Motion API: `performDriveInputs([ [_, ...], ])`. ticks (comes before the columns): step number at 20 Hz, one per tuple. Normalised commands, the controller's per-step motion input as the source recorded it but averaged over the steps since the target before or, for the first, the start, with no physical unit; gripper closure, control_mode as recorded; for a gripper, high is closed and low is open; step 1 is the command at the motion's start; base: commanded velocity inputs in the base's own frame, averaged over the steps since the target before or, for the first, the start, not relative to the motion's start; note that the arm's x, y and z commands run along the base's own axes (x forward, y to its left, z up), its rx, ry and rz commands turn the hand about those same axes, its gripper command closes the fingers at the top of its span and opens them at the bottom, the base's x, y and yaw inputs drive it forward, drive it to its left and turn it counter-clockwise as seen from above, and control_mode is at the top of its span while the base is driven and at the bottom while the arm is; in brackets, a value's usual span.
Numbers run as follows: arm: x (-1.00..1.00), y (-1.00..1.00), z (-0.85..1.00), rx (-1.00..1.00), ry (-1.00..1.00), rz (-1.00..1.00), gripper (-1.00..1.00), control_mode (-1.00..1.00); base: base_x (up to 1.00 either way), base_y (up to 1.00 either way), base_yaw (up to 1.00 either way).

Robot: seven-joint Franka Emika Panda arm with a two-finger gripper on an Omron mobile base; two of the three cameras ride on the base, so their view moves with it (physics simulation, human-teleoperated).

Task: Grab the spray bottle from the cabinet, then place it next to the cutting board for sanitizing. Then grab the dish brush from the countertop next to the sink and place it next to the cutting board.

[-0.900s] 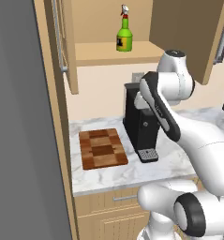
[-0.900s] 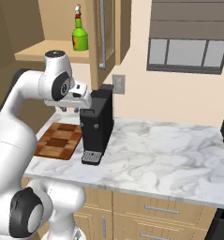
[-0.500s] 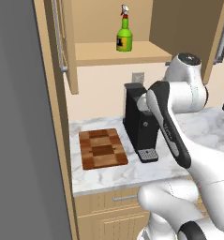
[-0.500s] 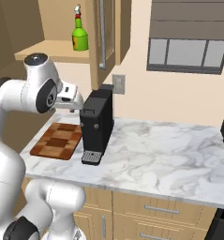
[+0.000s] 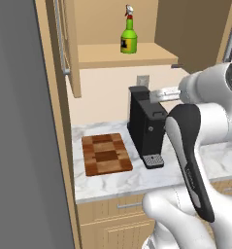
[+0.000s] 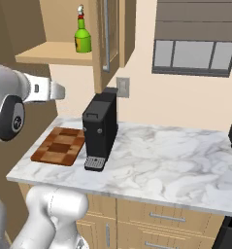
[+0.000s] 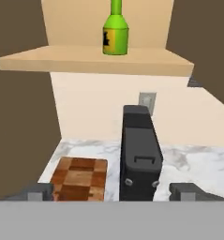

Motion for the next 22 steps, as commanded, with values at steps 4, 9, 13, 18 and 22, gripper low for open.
performDriveInputs([
  [4,-0.29,0.00,0.99,0.05,-0.58,0.00,-1.00,-1.00,0.00,0.00,0.00],
  [9,-0.06,0.00,0.84,0.04,-0.54,0.00,-1.00,-1.00,0.00,0.00,0.00],
  [13,-0.01,0.00,0.58,0.01,-0.07,0.00,-1.00,-1.00,0.00,0.00,0.00],
  [18,0.08,0.00,0.35,0.00,0.05,0.00,-1.00,-1.00,0.00,0.00,0.00],
  [22,0.35,0.00,0.16,0.00,0.08,0.00,-1.00,-1.00,0.00,0.00,0.00],
])
